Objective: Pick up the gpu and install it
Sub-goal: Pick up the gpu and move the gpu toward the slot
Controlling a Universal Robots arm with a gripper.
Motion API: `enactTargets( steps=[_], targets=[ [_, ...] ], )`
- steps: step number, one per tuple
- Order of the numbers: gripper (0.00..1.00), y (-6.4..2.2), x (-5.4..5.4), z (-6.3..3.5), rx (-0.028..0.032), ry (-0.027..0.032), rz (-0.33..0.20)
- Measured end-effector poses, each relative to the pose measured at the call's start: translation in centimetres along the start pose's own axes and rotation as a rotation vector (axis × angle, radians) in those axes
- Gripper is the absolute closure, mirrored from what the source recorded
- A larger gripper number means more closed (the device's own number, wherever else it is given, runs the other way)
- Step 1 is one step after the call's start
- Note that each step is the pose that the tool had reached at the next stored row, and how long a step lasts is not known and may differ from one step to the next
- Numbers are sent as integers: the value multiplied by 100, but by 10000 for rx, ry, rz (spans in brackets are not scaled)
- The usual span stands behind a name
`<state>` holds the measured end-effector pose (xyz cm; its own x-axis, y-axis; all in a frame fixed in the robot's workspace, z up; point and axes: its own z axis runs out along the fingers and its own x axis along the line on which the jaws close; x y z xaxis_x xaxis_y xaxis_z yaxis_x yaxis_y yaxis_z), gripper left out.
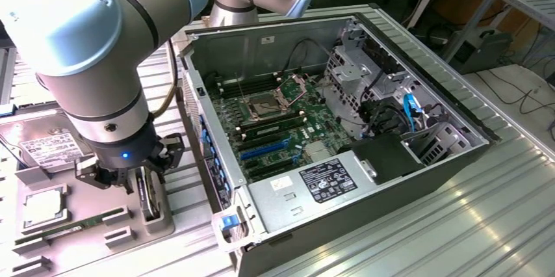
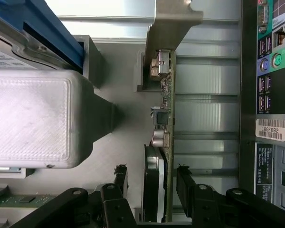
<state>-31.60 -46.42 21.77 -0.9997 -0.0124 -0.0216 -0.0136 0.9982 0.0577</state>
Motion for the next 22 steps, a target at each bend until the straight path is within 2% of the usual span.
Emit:
enactTargets(
  steps=[10,11,12,13,22],
  targets=[
    [47,0,0,1,-1,-1,0],
    [54,0,0,1,-1,-1,0],
    [54,0,0,1,-1,-2,0],
    [61,0,0,1,-1,-1,0],
    [61,38,-1,4,4,-2,-1]
  ],
)
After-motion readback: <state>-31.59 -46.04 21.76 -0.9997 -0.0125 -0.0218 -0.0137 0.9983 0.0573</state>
